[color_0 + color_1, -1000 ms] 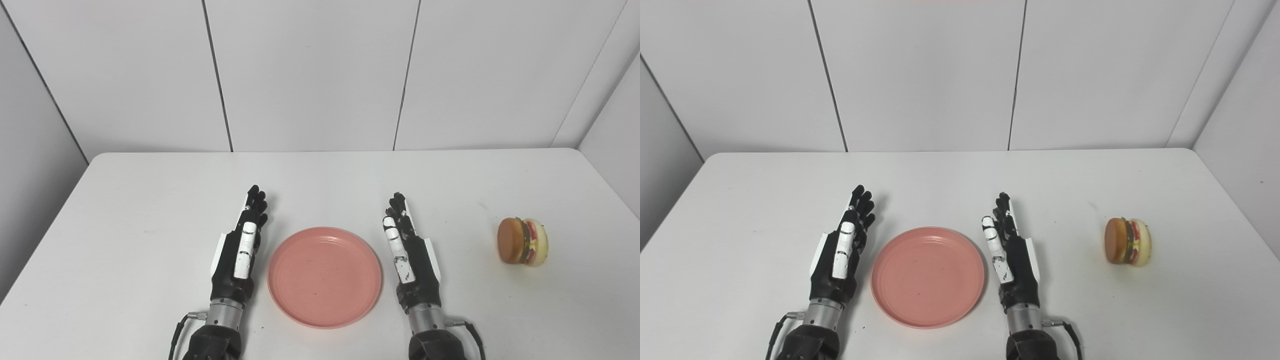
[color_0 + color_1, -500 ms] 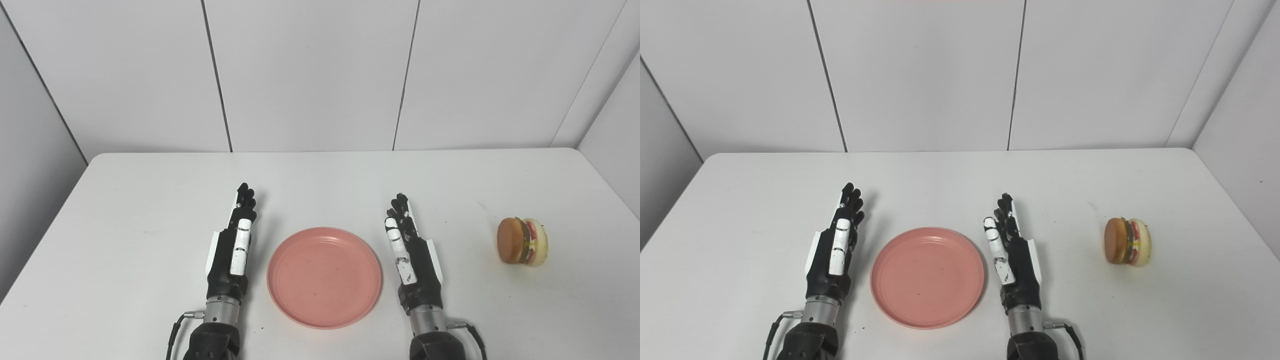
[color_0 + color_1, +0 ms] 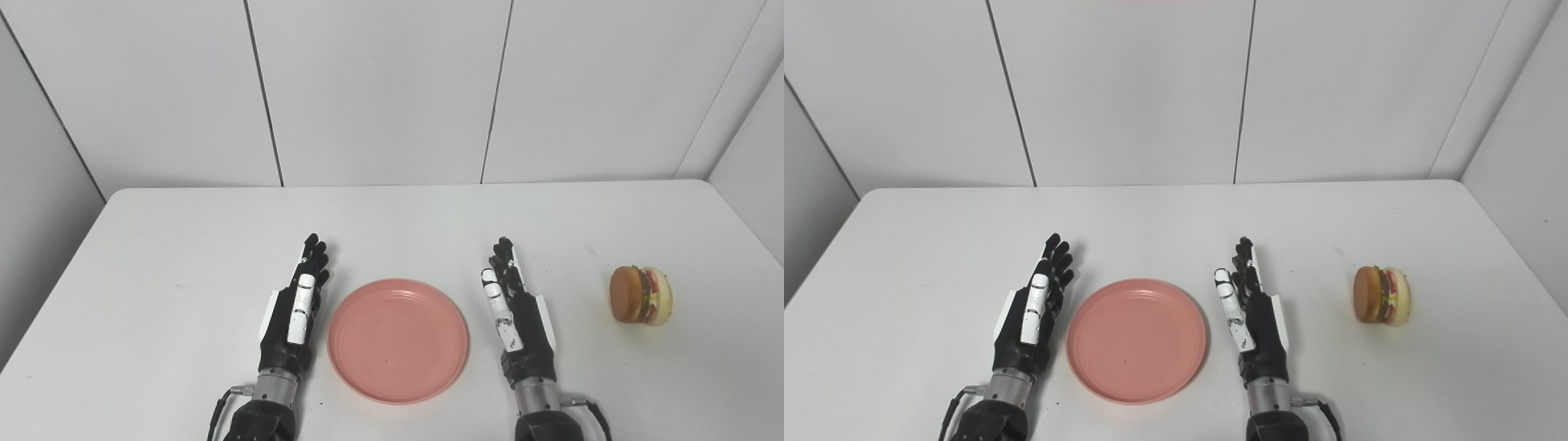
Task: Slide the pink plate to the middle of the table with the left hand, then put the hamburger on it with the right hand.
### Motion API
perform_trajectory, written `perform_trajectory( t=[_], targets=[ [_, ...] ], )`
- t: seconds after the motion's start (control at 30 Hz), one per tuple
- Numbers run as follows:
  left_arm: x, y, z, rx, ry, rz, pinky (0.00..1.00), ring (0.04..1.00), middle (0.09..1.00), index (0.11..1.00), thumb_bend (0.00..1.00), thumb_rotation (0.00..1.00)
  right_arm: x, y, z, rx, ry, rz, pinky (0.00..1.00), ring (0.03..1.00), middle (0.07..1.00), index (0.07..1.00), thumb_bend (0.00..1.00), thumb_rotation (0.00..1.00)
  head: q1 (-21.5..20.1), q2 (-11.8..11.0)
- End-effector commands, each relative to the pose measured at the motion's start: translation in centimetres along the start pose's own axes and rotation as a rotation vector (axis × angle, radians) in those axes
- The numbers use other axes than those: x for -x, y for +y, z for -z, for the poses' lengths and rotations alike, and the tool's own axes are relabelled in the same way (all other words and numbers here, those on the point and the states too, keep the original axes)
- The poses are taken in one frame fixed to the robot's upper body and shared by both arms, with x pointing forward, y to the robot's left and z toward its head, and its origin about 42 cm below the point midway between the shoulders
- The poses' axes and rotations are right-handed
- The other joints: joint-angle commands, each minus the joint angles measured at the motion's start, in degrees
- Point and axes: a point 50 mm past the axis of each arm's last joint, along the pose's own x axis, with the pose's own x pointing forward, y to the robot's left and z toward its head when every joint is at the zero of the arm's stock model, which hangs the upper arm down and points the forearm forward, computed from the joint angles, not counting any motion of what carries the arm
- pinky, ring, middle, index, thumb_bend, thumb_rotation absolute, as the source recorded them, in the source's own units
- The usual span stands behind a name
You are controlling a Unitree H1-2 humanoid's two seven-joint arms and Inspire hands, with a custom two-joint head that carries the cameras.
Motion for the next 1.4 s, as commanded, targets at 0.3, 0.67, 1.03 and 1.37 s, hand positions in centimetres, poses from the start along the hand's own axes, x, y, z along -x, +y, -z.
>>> perform_trajectory(
  t=[0.3, 0.67, 1.03, 1.37],
  targets=[
    [3.1, 0.9, 3.9, -0.005, 0.159, -0.068, 1.0, 0.969, 0.959, 0.972, 0.54, 1.0, -2.6, -5.2, -7.4, 0.12, -0.29, 0.059, 0.93, 0.911, 0.917, 0.931, 0.6, 0.79, -0.5, -0.5],
    [2.6, 1.5, 4.0, -0.005, 0.154, -0.081, 1.0, 0.962, 0.956, 0.97, 0.54, 1.0, -3.2, -12.8, -13.0, 0.29, -0.371, 0.018, 0.88, 0.845, 0.849, 0.865, 0.67, 0.65, -3.6, -1.1],
    [2.4, 2.0, 3.8, 0.001, 0.154, -0.079, 1.0, 0.97, 0.961, 0.972, 0.53, 1.0, -2.6, -18.2, -17.5, 0.41, -0.354, 0.006, 0.85, 0.832, 0.836, 0.853, 0.7, 0.55, -5.1, -0.9],
    [2.4, 2.4, 3.8, 0.021, 0.16, -0.075, 1.0, 0.977, 0.969, 0.979, 0.56, 1.0, -2.3, -24.0, -17.8, 0.497, -0.223, -0.072, 0.81, 0.833, 0.835, 0.842, 0.71, 0.45, -5.6, -0.6]
  ],
)
